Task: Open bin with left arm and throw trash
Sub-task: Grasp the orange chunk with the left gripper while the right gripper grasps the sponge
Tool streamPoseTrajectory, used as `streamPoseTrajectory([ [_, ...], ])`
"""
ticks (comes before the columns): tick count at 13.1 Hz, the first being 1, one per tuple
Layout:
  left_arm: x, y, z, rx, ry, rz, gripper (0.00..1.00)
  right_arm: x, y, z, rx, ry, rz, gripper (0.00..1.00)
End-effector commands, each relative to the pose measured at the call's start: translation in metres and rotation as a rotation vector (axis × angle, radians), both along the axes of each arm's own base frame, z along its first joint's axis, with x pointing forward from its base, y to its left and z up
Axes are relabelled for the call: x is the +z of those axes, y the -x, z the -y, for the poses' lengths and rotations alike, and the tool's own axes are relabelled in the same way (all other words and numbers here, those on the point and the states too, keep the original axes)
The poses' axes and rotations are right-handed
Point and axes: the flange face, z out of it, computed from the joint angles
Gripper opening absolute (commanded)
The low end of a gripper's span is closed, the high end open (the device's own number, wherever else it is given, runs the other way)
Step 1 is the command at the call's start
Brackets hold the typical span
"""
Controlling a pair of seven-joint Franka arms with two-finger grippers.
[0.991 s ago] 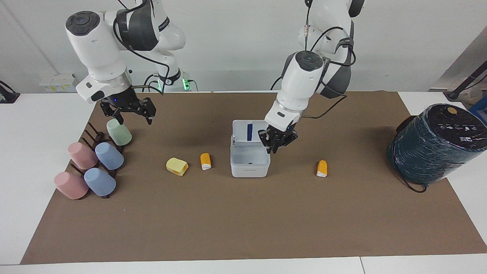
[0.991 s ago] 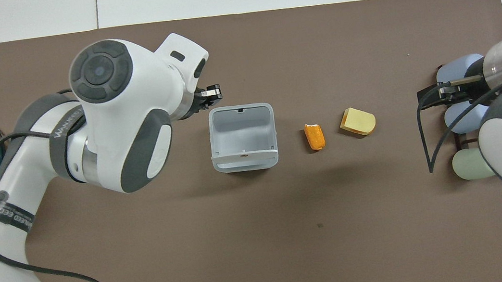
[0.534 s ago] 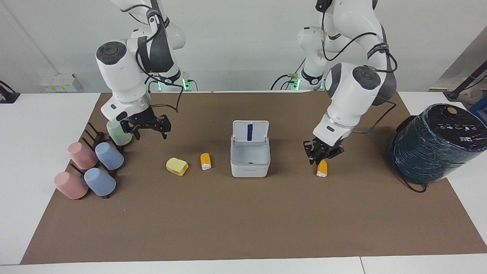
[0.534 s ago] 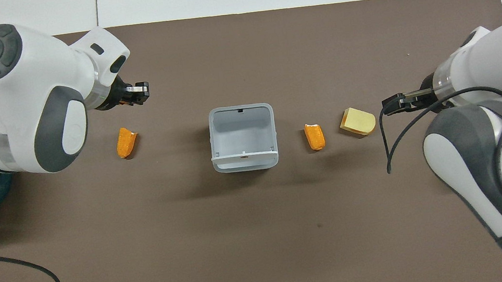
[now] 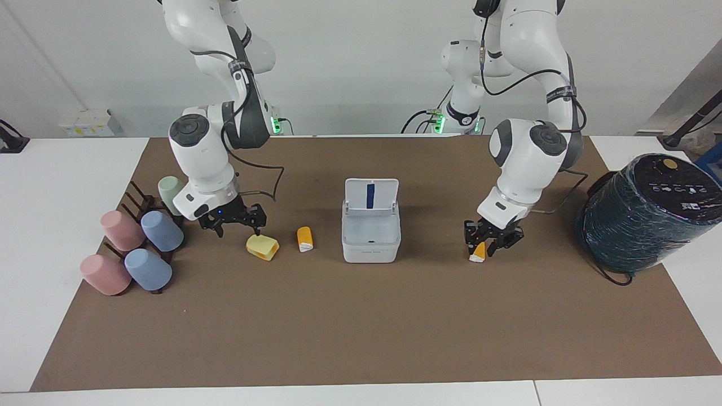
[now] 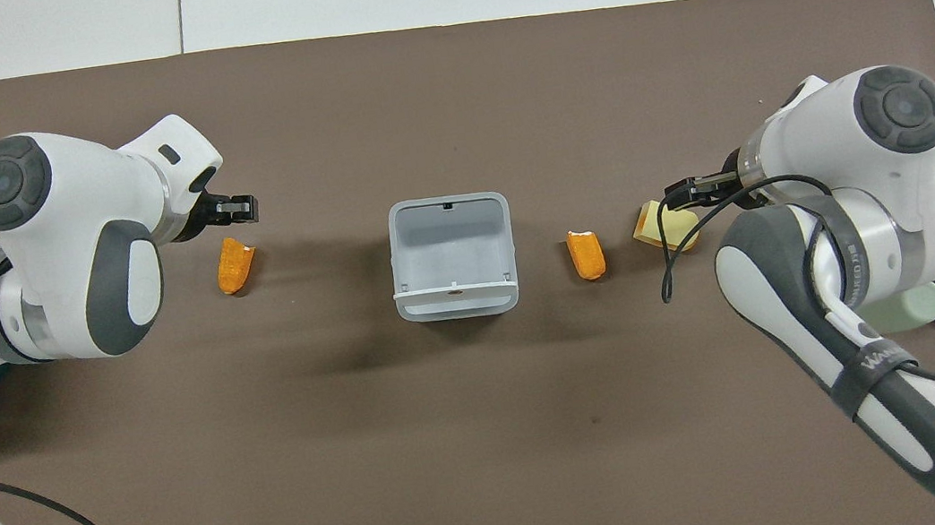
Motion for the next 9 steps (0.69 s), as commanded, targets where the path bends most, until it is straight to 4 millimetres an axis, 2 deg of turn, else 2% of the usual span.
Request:
streamPoseTrajectory([
  [1, -0.005, 0.013, -0.025, -0.085, -0.041, 0.014, 0.66, -0.035, 0.015, 0.004, -0.01, -0.011, 0.028, 1.0],
  [3, -0.018, 0.018, -0.029, -0.15, -0.081, 0.006, 0.68, -0.048, 0.023, -0.003, -0.005, -0.014, 0.037, 1.0],
  [5, -0.034, 0.024, -0.028, -0.188, -0.104, 0.009, 0.68, -0.051, 0.025, -0.015, 0.009, -0.015, 0.034, 1.0],
  [6, -0.046, 0.03, -0.028, -0.211, -0.116, 0.007, 0.68, -0.055, 0.029, -0.021, 0.006, -0.015, 0.026, 0.96],
  [7, -0.056, 0.036, -0.027, -0.217, -0.117, 0.015, 0.68, -0.057, 0.031, -0.023, -0.012, -0.017, 0.021, 0.87],
  [9, -0.066, 0.042, -0.023, -0.224, -0.117, 0.017, 0.68, -0.06, 0.034, -0.021, -0.017, -0.015, 0.012, 0.53],
])
